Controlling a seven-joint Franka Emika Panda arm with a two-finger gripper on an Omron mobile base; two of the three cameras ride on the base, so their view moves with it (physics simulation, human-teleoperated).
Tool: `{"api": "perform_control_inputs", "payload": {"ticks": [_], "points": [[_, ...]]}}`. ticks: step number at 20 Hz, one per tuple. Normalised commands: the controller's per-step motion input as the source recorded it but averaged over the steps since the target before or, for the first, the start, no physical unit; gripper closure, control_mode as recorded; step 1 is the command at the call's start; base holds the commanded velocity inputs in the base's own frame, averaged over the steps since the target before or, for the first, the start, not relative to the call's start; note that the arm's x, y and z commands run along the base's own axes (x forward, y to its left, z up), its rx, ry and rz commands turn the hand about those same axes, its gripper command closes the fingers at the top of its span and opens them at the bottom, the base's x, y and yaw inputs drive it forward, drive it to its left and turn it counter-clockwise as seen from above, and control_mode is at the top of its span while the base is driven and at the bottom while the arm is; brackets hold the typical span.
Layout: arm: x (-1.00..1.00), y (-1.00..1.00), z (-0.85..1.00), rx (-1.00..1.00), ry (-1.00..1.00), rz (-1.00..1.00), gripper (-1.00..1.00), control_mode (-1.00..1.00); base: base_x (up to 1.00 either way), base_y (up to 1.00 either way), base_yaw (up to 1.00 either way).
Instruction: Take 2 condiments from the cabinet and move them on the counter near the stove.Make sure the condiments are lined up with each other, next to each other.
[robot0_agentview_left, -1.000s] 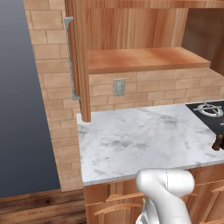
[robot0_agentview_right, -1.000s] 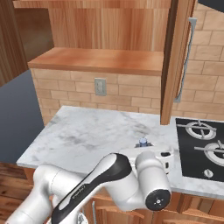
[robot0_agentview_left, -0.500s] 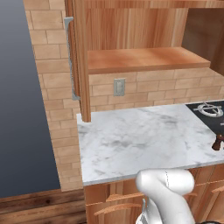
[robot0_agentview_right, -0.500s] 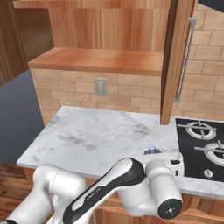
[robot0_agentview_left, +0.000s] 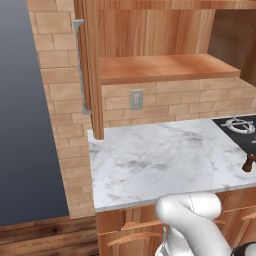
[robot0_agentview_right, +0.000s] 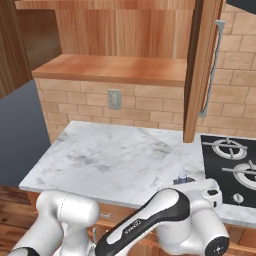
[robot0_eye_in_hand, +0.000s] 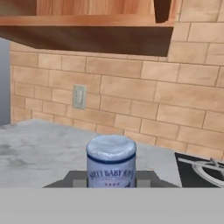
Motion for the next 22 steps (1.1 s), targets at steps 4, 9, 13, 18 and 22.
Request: {"api": "perform_control_inputs", "payload": {"ticks": [4, 9, 13, 18, 22], "points": [[0.13, -0.07, -0.09, 0.05, 0.00, 0.05, 1.00, -1.00, 0.00, 0.00, 0.00], [0.30, 0.00, -0.19, 0.03, 0.00, 0.00, 1.00, -1.00, 0.00, 0.00, 0.00], [0.33, 0.00, -0.29, 0.00, 0.00, 0.00, 1.00, -1.00, 0.00, 0.00, 0.00], [0.26, -0.02, -0.32, 0.00, 0.00, 0.00, 1.00, -1.00, 0.00, 0.00, 0.00], [0.21, -0.12, -0.27, 0.00, 0.00, 0.00, 1.00, -1.00, 0.00, 0.00, 0.00]]}}
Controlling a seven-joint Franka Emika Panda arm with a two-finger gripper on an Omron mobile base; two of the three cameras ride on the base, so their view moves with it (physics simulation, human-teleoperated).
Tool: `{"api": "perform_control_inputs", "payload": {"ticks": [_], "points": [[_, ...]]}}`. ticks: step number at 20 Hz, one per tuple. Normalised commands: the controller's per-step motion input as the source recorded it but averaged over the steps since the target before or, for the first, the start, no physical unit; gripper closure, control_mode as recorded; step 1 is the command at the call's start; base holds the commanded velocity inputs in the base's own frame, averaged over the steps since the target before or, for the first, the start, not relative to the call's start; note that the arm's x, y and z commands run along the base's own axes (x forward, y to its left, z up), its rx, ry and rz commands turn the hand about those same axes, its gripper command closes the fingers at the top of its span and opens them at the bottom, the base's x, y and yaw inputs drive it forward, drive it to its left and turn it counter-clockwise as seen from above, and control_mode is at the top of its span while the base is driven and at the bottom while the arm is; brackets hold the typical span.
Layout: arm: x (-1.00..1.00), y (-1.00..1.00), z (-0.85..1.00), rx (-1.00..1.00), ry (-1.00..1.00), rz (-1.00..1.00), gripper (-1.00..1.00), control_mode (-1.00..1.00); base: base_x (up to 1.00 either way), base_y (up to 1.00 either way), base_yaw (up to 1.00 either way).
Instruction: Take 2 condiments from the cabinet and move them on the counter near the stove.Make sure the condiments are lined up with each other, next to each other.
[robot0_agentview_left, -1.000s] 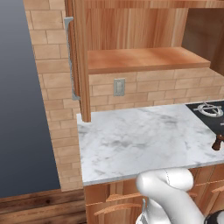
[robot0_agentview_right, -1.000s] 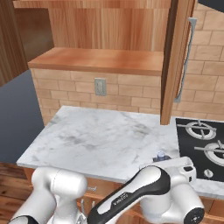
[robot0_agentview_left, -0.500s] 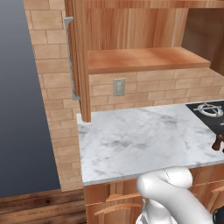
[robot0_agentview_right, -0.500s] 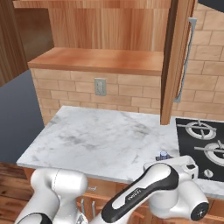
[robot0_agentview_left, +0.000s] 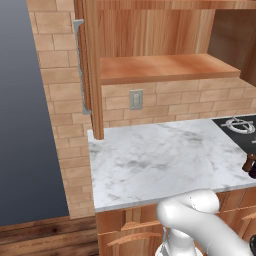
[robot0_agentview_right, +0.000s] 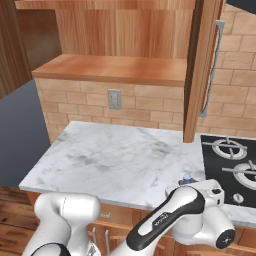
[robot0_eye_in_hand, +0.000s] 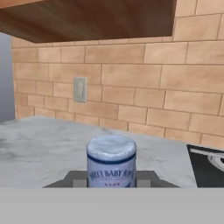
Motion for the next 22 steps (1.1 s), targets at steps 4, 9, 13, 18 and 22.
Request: {"api": "perform_control_inputs", "payload": {"ticks": [4, 9, 13, 18, 22], "points": [[0.14, -0.16, -0.25, 0.00, 0.00, 0.00, 1.00, -1.00, 0.00, 0.00, 0.00], [0.17, -0.14, -0.24, 0.00, 0.00, 0.00, 1.00, -1.00, 0.00, 0.00, 0.00], [0.22, -0.20, -0.10, 0.00, 0.00, 0.00, 1.00, -1.00, 0.00, 0.00, 0.00], [0.26, -0.24, -0.09, 0.00, 0.00, 0.00, 1.00, -1.00, 0.00, 0.00, 0.00], [0.17, -0.17, -0.19, 0.00, 0.00, 0.00, 1.00, -1.00, 0.00, 0.00, 0.00]]}}
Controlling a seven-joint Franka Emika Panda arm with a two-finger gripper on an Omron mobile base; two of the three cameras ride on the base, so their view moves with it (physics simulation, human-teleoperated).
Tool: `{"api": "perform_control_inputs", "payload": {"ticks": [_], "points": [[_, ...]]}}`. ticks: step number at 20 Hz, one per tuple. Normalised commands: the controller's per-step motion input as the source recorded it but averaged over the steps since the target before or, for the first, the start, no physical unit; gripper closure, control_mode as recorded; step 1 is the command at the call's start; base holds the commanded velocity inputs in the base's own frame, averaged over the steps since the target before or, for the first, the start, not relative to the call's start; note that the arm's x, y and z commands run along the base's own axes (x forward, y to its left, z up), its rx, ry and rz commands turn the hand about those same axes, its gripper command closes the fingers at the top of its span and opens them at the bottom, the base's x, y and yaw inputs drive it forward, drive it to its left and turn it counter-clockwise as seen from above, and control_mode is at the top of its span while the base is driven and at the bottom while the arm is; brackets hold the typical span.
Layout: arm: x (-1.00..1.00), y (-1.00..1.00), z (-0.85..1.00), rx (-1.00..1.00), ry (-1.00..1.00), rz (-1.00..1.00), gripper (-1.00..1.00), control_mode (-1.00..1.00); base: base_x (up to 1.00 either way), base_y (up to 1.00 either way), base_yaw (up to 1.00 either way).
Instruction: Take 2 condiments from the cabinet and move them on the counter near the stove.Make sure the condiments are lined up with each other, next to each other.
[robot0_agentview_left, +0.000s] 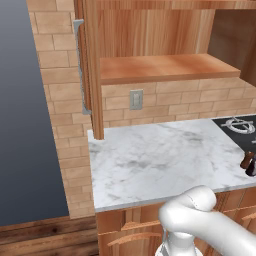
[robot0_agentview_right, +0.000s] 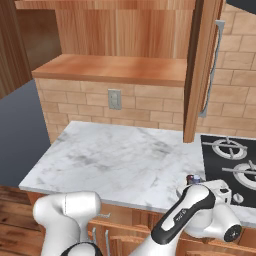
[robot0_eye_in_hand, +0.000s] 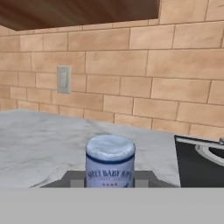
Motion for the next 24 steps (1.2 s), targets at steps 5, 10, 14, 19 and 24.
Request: {"api": "perform_control_inputs", "payload": {"ticks": [5, 10, 14, 19, 24], "points": [[0.02, -0.03, -0.15, 0.00, 0.00, 0.00, 1.00, -1.00, 0.00, 0.00, 0.00], [0.00, 0.00, -0.13, 0.00, 0.00, 0.00, 1.00, -1.00, 0.00, 0.00, 0.00], [0.00, 0.00, -0.12, 0.00, 0.00, 0.00, 1.00, -1.00, 0.00, 0.00, 0.00], [0.00, 0.00, -0.01, 0.01, -0.02, 0.00, 1.00, -1.00, 0.00, 0.00, 0.00], [-0.01, 0.00, 0.00, 0.01, 0.00, 0.00, -1.00, -1.00, 0.00, 0.00, 0.00]]}}
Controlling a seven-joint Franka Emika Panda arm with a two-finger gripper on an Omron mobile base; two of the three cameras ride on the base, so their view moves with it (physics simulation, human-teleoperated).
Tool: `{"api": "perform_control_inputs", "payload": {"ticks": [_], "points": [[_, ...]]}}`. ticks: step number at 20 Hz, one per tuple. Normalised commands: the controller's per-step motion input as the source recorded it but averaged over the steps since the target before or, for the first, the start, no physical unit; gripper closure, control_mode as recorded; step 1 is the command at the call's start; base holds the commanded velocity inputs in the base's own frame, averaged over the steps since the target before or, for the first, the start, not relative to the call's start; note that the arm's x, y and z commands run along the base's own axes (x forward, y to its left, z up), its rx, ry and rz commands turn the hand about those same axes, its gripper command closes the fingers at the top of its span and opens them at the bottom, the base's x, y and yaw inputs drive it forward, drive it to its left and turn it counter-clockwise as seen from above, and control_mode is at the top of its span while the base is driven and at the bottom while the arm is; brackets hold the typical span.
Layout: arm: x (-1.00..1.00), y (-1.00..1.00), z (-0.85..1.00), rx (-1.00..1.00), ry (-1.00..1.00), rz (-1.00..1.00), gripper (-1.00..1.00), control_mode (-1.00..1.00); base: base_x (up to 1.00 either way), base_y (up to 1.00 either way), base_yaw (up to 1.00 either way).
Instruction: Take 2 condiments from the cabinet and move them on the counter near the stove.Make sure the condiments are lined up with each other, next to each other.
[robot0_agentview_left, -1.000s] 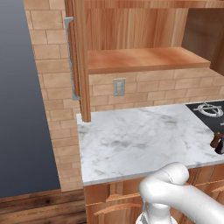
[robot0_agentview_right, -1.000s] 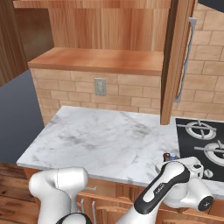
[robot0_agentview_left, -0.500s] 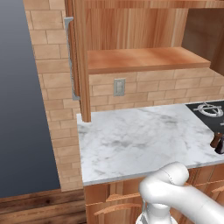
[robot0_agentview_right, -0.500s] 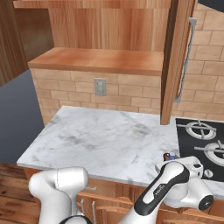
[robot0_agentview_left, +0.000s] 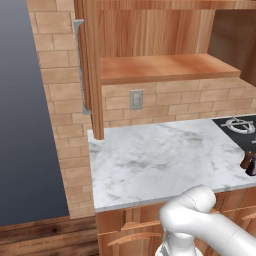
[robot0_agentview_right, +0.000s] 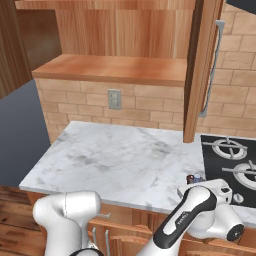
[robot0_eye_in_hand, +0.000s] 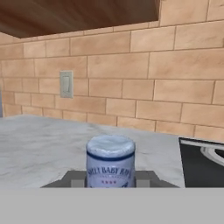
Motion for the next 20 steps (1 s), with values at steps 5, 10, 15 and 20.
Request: {"api": "perform_control_inputs", "payload": {"ticks": [5, 10, 15, 20], "points": [[0.00, -0.01, 0.00, 0.01, 0.00, 0.00, -1.00, -1.00, 0.00, 0.00, 0.00], [0.00, -0.01, 0.00, 0.01, 0.00, 0.00, -1.00, -1.00, 0.00, 0.00, 0.00], [-0.06, 0.00, 0.05, 0.01, -0.01, 0.00, -1.00, -1.00, 0.00, 0.00, 0.00], [-0.24, -0.01, 0.23, 0.00, -0.07, 0.00, -1.00, -1.00, 0.00, 0.00, 0.00]]}}
